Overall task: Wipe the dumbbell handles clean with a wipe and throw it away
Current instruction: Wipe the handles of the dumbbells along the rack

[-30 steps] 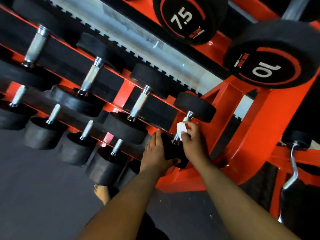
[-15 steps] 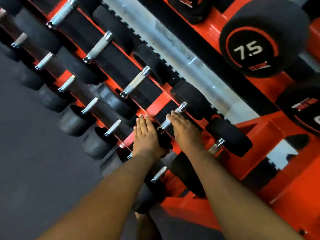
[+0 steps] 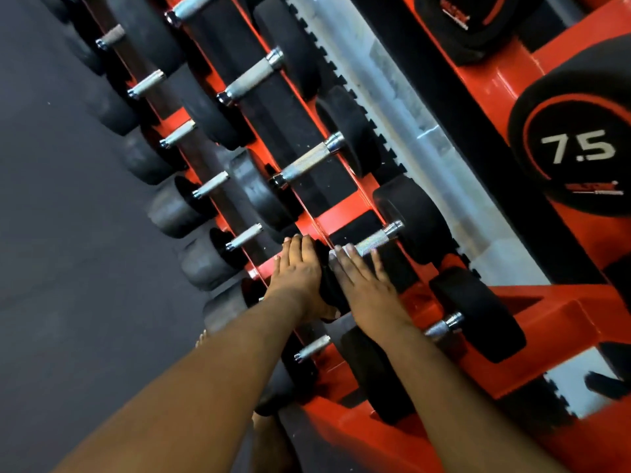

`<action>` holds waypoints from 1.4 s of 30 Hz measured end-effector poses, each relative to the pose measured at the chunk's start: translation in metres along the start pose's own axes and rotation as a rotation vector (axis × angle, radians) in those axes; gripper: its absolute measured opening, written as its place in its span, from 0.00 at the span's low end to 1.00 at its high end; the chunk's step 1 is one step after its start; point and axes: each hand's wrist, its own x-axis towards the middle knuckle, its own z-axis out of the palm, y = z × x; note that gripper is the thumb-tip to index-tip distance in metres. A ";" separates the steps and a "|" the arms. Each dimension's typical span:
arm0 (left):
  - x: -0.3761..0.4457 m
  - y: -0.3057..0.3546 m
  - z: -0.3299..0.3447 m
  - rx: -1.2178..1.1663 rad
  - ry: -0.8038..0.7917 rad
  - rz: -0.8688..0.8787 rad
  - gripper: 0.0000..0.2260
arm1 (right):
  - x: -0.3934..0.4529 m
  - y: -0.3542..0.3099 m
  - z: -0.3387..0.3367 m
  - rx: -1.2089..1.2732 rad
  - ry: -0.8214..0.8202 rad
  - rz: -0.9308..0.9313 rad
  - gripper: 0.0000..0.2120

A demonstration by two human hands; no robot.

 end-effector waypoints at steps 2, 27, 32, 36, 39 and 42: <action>-0.001 0.000 0.000 -0.006 0.002 -0.007 0.69 | 0.003 0.014 -0.004 -0.009 0.009 0.000 0.38; 0.004 -0.003 -0.009 0.036 -0.088 0.011 0.67 | 0.027 0.007 -0.021 -0.002 -0.072 -0.125 0.29; 0.003 -0.005 -0.004 0.030 -0.070 0.009 0.68 | -0.005 0.022 -0.008 -0.109 -0.037 -0.201 0.31; 0.001 -0.003 -0.007 0.019 -0.067 0.006 0.69 | 0.032 0.022 -0.019 -0.109 -0.026 0.029 0.24; 0.001 -0.003 -0.006 0.014 -0.070 0.002 0.69 | 0.022 0.024 -0.024 -0.093 -0.038 0.214 0.32; 0.002 -0.004 -0.005 0.022 -0.071 0.001 0.69 | -0.001 0.012 -0.008 -0.064 -0.011 0.049 0.36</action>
